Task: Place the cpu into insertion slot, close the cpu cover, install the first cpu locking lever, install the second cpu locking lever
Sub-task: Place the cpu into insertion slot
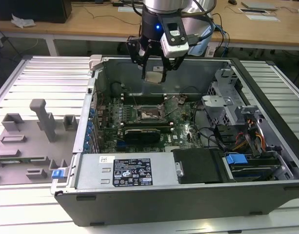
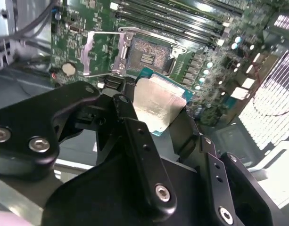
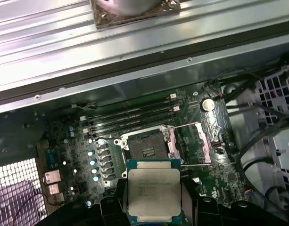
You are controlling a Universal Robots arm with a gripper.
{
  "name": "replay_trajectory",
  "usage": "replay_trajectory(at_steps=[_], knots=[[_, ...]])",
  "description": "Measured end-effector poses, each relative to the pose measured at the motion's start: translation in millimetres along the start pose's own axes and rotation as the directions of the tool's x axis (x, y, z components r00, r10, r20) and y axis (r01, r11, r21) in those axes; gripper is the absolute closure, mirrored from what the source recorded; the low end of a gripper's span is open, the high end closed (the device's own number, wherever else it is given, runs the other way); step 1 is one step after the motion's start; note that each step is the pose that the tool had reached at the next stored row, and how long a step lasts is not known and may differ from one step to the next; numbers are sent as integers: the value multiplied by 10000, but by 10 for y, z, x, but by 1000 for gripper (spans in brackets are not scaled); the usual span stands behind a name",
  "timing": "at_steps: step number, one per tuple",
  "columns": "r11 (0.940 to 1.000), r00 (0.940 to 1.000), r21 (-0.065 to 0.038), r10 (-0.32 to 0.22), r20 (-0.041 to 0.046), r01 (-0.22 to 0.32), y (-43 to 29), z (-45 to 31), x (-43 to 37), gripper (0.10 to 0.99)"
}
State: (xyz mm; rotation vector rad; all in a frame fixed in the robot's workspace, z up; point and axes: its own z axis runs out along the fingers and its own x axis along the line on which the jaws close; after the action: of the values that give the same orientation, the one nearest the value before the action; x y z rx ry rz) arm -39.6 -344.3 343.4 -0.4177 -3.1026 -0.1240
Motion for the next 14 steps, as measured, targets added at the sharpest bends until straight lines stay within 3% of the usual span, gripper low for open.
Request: replay_trajectory(at_steps=[2,7,10,11,13,14], knots=[[9992,9992,-8,391,31,-391,-1,13,0,545],[9878,9877,-39,1558,119,-1558,-4,48,-1,545],[9739,9737,-63,2271,172,-2270,-5,61,-1,545],[9634,9632,-79,2680,201,-2679,-5,66,-1,545],[9519,9517,-95,3063,228,-3062,-6,71,-1,545],[9432,9429,-107,3323,247,-3321,-6,74,-1,545]])
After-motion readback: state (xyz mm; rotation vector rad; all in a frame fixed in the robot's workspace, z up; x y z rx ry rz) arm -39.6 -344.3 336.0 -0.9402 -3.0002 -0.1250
